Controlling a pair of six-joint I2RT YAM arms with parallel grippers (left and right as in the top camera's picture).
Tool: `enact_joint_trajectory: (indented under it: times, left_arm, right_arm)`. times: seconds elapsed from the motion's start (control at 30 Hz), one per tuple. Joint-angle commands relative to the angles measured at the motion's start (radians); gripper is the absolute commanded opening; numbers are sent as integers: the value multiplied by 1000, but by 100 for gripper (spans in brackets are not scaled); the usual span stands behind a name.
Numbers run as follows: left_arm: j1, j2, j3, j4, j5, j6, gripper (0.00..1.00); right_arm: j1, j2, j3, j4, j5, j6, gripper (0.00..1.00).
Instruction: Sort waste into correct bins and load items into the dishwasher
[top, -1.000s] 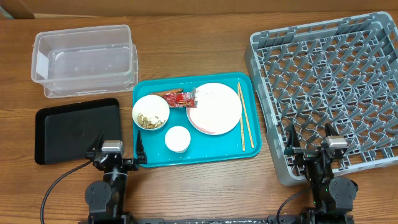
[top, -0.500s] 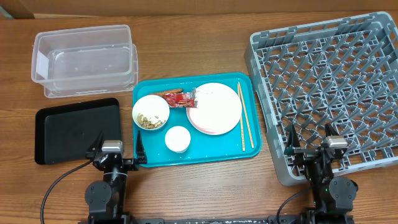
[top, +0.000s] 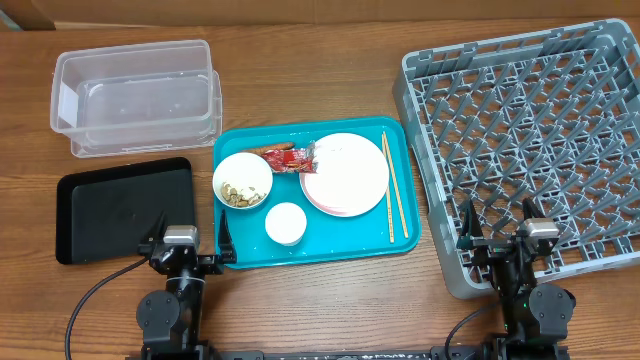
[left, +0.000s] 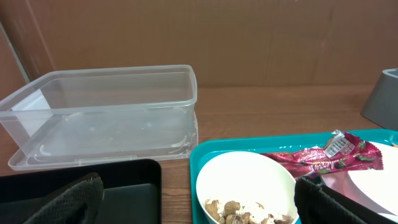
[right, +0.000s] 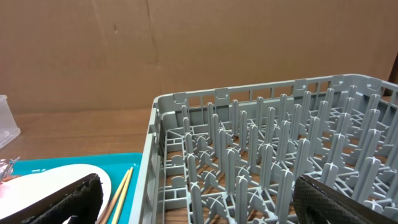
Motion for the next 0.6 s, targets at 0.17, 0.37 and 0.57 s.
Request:
enact_joint_trajectory:
  times: [0.17, 0.37, 0.57]
  left_arm:
    - [-6, -10, -3, -1, 0, 8, 100]
    - [-6, -9, -3, -2, 7, 5, 100]
    - [-6, -9, -3, -1, 4, -2, 100]
  right_arm:
    - [-4, -10, -10, 5, 2, 0, 100]
    - [-4, -10, -10, 6, -14, 2, 100]
    - [-4, -10, -10, 9, -22, 4, 100]
